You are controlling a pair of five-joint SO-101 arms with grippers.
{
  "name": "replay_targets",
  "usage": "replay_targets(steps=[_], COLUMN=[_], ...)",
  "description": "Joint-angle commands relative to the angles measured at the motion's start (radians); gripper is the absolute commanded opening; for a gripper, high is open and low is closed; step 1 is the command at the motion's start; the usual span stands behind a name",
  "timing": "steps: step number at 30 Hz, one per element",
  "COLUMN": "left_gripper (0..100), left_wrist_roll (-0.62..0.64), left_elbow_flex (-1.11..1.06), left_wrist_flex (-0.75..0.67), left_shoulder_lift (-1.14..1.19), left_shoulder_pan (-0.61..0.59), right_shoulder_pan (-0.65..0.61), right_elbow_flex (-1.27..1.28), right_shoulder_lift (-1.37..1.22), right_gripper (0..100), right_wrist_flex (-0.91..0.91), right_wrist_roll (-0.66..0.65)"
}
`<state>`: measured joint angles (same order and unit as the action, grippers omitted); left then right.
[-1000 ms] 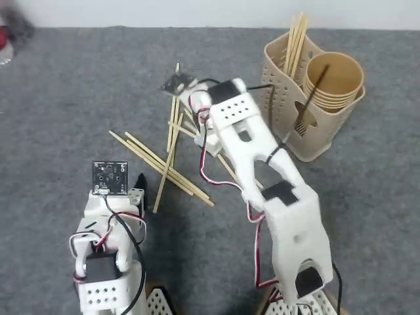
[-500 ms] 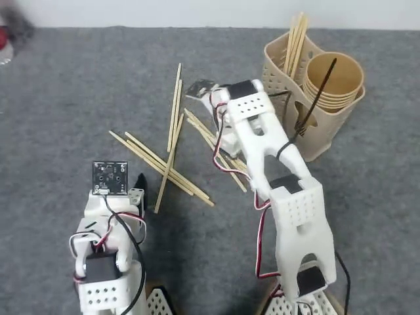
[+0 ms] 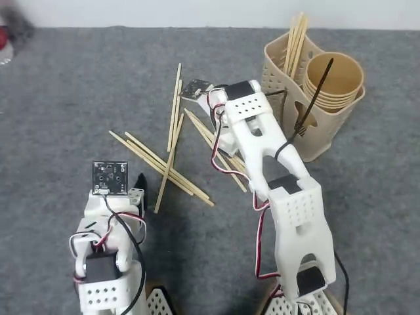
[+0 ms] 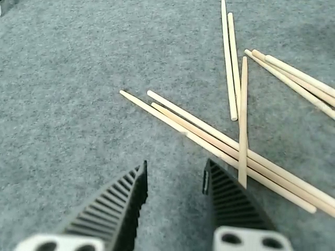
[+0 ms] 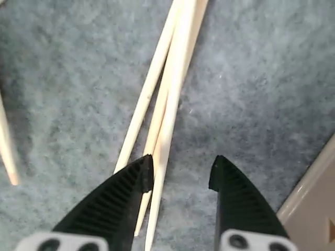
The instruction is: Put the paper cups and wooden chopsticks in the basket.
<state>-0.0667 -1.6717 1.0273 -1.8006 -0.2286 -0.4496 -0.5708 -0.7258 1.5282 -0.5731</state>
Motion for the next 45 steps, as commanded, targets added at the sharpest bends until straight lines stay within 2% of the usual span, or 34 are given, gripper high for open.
replay_targets(steps=[1,13,20,34,40,45], left_gripper=[17,17,17,17,17,17], left_wrist_roll=[-0.002,-0.002,-0.002,-0.002,-0.002,-0.002], left_elbow_flex=[0.001,0.001,0.001,0.001,0.001,0.001], left_wrist_flex=[-0.011,-0.011,-0.011,-0.008,-0.008,-0.008], left_shoulder_lift=[-0.018,-0.018,-0.018,-0.018,-0.018,-0.018], left_shoulder_pan=[0.006,0.006,0.006,0.006,0.006,0.006], right_shoulder_pan=[-0.025,-0.021,-0.025,-0.025,-0.025,-0.025], right_elbow_flex=[-0.011,-0.011,-0.011,-0.058,-0.058,-0.058], right_shoulder_lift=[0.03,-0.053,-0.074,-0.018,-0.024,-0.022], right_gripper=[17.4,16.8,0.7,1.3,14.8,11.6], right_wrist_flex=[-0.018,-0.047,-0.047,-0.016,0.013,0.007], right_wrist_roll=[-0.017,-0.017,-0.017,-0.011,-0.009,-0.014])
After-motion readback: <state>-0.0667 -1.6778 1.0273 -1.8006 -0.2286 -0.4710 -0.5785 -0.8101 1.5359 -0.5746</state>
